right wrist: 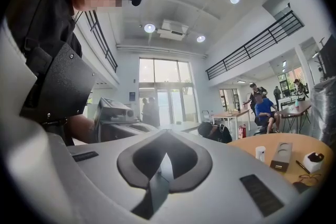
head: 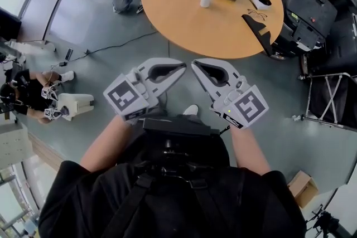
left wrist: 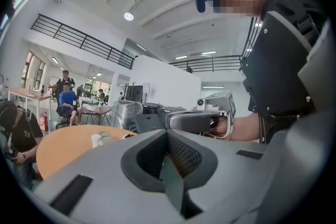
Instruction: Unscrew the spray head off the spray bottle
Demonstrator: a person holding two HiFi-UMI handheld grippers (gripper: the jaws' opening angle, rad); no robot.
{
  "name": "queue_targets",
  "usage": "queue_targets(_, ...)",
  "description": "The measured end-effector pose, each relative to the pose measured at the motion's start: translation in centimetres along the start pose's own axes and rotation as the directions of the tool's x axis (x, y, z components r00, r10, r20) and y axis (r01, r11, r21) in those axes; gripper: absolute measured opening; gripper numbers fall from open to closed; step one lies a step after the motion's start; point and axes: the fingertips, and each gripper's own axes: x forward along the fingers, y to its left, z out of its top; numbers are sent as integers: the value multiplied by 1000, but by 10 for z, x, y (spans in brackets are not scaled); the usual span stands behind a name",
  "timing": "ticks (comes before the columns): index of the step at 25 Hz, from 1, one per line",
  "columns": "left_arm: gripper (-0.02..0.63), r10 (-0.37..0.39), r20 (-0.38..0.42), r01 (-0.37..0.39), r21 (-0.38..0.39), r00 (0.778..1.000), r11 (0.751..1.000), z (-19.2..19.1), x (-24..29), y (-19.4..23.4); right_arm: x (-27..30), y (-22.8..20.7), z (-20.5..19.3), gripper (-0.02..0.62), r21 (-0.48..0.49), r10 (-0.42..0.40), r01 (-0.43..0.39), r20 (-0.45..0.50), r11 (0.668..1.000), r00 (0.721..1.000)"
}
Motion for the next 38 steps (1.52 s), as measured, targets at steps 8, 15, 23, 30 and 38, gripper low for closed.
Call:
queue_targets(8, 1, -36, -36, 37, 18, 999, 999, -6, 4, 38, 32, -20, -10, -8, 6, -36, 37, -6, 999, 999)
queue_targets(15, 2, -138, -39, 139, 54, 990, 989, 6, -16, 102, 97, -47, 2, -8, 5, -125, 125, 7, 992, 992)
queue_targets(23, 2, -233, -19, 234, 62, 972, 970, 16, -33, 180, 164, -82, 2, -8, 9, -230, 230, 0, 973, 973)
queue_targets(30, 2, -297, -14, 297, 54, 955, 953, 16, -50, 230, 209, -100, -5, -8, 8, -309, 309, -12, 951, 951)
queue_targets(38, 2, -344, -11, 344, 56, 939, 937, 14, -66, 261, 237, -108, -5, -8, 6, -381, 381, -17, 924, 924)
